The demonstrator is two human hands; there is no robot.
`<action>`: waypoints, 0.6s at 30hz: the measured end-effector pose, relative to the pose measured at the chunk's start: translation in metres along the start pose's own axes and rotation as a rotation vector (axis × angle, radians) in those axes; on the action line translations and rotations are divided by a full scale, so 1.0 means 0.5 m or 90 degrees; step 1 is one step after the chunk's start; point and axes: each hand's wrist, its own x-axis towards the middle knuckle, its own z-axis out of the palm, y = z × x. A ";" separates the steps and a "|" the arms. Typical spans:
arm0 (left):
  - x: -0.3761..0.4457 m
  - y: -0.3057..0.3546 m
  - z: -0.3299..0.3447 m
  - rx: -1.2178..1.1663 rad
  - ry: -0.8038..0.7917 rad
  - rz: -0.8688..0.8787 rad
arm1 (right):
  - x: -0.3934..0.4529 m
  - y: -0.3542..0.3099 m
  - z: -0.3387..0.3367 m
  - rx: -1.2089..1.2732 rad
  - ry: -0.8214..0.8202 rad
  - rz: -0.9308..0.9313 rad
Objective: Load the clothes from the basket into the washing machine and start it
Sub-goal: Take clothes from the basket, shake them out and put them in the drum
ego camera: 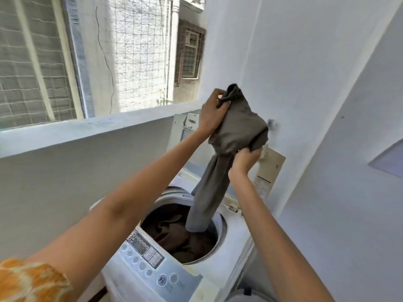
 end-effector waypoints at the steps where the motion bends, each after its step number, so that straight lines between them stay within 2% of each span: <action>1: 0.000 -0.029 -0.008 0.031 -0.022 -0.021 | -0.005 0.030 -0.001 -0.038 -0.006 0.013; 4: -0.012 -0.138 -0.025 0.099 -0.072 -0.067 | -0.021 0.127 -0.028 -0.180 -0.063 0.033; 9: -0.026 -0.308 -0.044 0.124 -0.069 -0.173 | -0.019 0.304 -0.080 -0.432 -0.198 0.115; 14: -0.024 -0.424 -0.042 0.136 -0.071 -0.242 | -0.014 0.427 -0.121 -0.700 -0.385 0.055; 16: -0.042 -0.473 -0.041 0.201 -0.105 -0.250 | -0.018 0.470 -0.148 -0.779 -0.444 0.100; 18: -0.084 -0.541 -0.037 0.305 -0.182 -0.261 | -0.028 0.516 -0.181 -0.812 -0.476 0.172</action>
